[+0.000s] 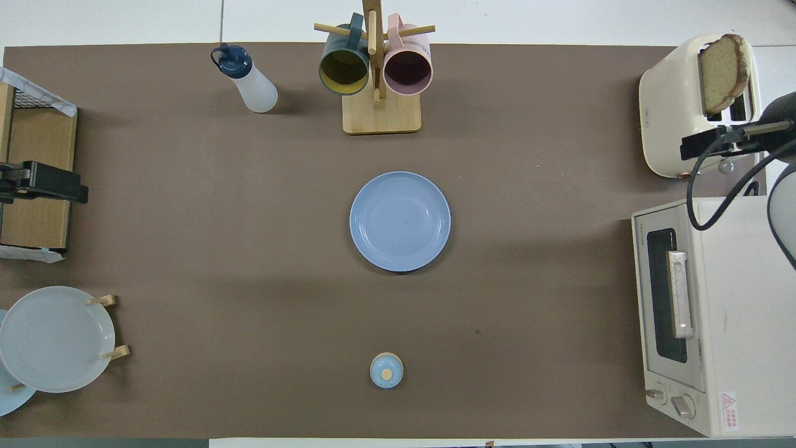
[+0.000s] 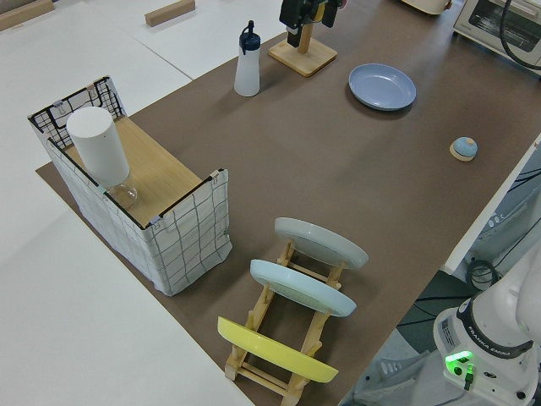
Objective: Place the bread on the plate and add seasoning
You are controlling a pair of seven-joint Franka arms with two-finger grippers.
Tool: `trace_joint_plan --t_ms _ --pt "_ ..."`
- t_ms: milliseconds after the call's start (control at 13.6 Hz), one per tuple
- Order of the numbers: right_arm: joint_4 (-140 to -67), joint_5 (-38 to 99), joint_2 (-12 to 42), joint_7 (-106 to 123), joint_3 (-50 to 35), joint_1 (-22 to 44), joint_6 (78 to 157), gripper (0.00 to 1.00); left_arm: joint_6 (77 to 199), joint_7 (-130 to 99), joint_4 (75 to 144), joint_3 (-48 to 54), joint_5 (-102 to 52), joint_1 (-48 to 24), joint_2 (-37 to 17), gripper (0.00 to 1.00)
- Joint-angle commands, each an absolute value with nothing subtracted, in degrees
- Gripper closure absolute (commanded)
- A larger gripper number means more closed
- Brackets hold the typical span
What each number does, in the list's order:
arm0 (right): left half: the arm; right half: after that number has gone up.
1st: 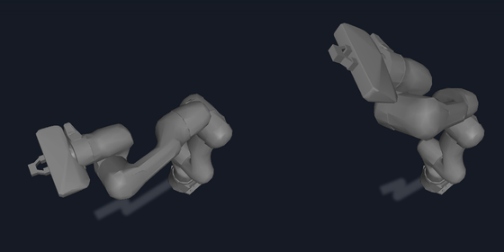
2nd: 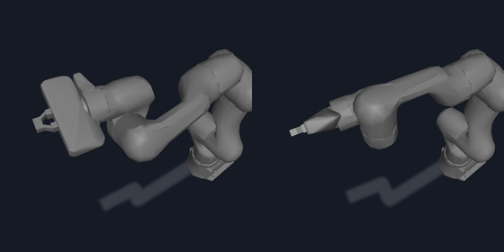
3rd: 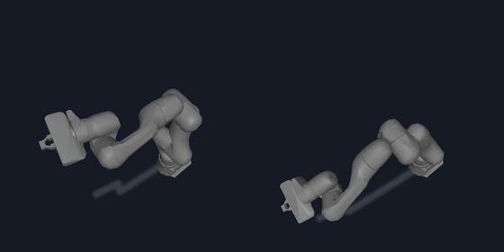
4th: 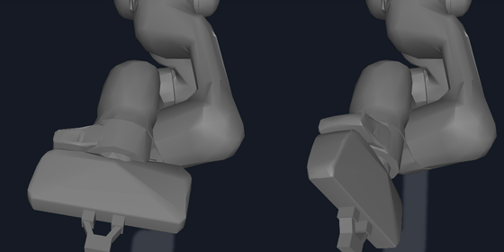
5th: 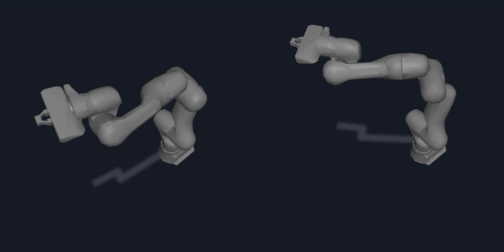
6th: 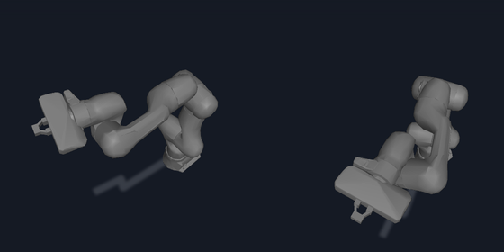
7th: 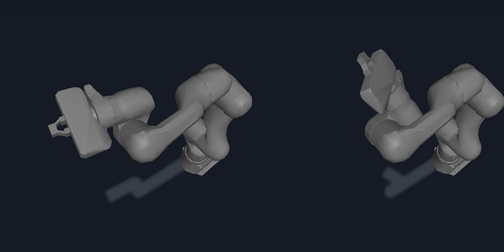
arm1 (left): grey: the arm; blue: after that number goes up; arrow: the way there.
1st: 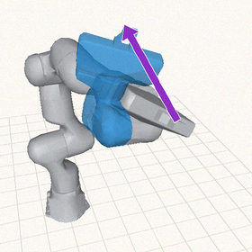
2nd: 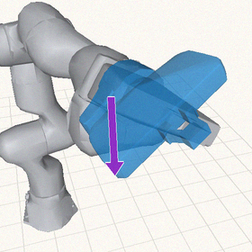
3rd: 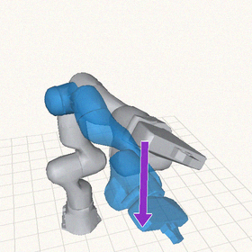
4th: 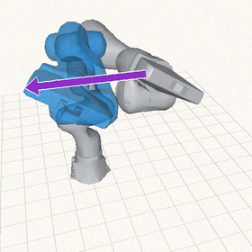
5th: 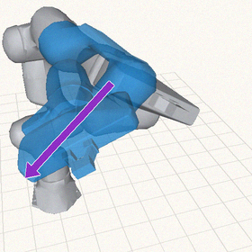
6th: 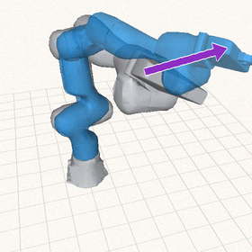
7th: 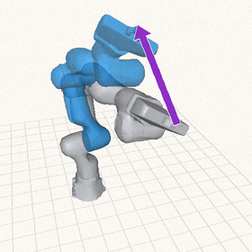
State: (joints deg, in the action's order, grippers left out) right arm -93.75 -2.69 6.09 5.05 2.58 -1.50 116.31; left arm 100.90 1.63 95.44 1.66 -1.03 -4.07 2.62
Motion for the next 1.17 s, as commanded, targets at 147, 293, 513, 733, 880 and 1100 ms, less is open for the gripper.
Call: trace_joint_plan --t_ms 147,293,513,733,880,1100 --pt "-93.6 -1.5 10.09 6.67 2.46 -6.84 126.71 0.0 124.85 1.23 110.02 1.23 -1.67 -10.18 4.14 0.0" --pt "-93.51 -1.14 10.81 7.29 2.37 -8.34 127.88 0.0 134.08 0.71 112.93 1.23 -1.67 -11.77 0.55 0.0" --pt "-95.52 0.61 11.33 9.05 2.37 -8.27 137.38 0.0 147.6 -9.62 112.94 1.06 -1.49 -16.07 -9.9 0.0" --pt "-99.93 0.97 13.61 9.49 2.29 -8.96 149.76 0.0 156.24 -12.13 111.54 0.79 0.07 -17.49 -17.46 0.0" --pt "-99.67 1.14 15.99 9.05 2.2 -8.53 150.81 0.0 159.42 -12.3 109.78 0.18 2.89 -17.49 -21.52 0.0" --pt "-99.67 1.06 16.61 9.58 2.11 -8.35 151.79 0.48 161.97 -14.57 106.88 -4.46 3.69 -21.42 -26.0 0.0"
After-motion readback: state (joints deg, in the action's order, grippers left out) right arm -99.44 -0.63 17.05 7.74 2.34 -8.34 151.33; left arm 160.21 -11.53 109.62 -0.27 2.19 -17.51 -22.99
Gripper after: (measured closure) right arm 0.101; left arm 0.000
